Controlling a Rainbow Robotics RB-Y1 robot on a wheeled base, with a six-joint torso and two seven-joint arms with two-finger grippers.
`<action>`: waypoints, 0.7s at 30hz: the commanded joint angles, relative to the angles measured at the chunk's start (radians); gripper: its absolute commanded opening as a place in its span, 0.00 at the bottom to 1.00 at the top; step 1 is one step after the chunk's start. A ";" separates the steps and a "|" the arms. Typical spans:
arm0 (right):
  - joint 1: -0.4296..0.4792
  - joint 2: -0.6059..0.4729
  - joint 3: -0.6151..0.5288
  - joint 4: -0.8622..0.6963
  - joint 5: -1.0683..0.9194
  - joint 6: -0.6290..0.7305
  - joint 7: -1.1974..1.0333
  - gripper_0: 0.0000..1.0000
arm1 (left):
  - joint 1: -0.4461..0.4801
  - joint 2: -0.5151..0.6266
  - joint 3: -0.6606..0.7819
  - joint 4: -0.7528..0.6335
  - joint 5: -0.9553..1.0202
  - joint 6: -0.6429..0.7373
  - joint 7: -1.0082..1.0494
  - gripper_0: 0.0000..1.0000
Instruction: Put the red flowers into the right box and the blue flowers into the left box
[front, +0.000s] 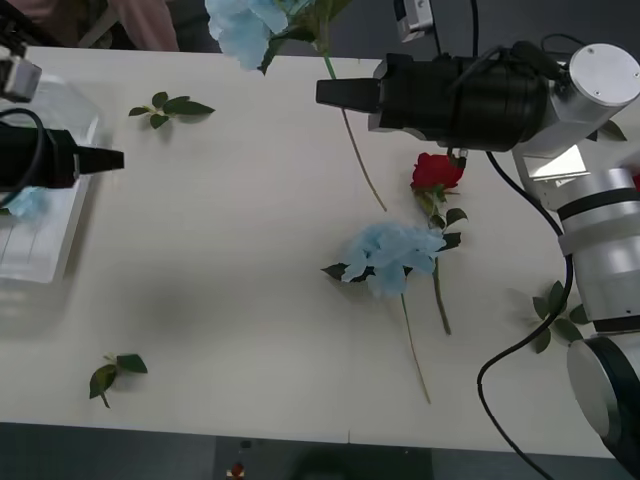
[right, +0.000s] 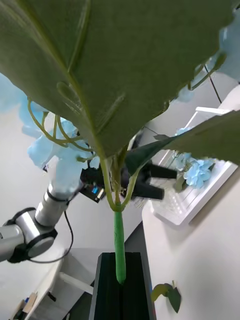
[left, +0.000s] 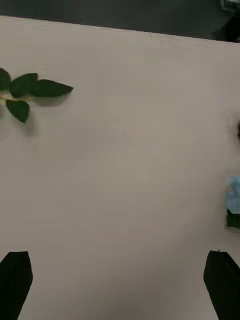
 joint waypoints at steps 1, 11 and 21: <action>-0.050 0.002 -0.023 -0.034 -0.008 0.001 0.022 0.00 | 0.058 -0.104 0.000 -0.115 0.025 -0.028 0.126 1.00; -0.053 0.002 -0.023 -0.034 -0.008 -0.002 0.027 0.00 | 0.124 -0.249 -0.109 -0.330 0.016 -0.040 0.275 1.00; -0.053 0.002 -0.023 -0.034 -0.008 -0.002 0.027 0.00 | 0.121 -0.335 -0.307 -0.403 -0.091 -0.173 0.309 1.00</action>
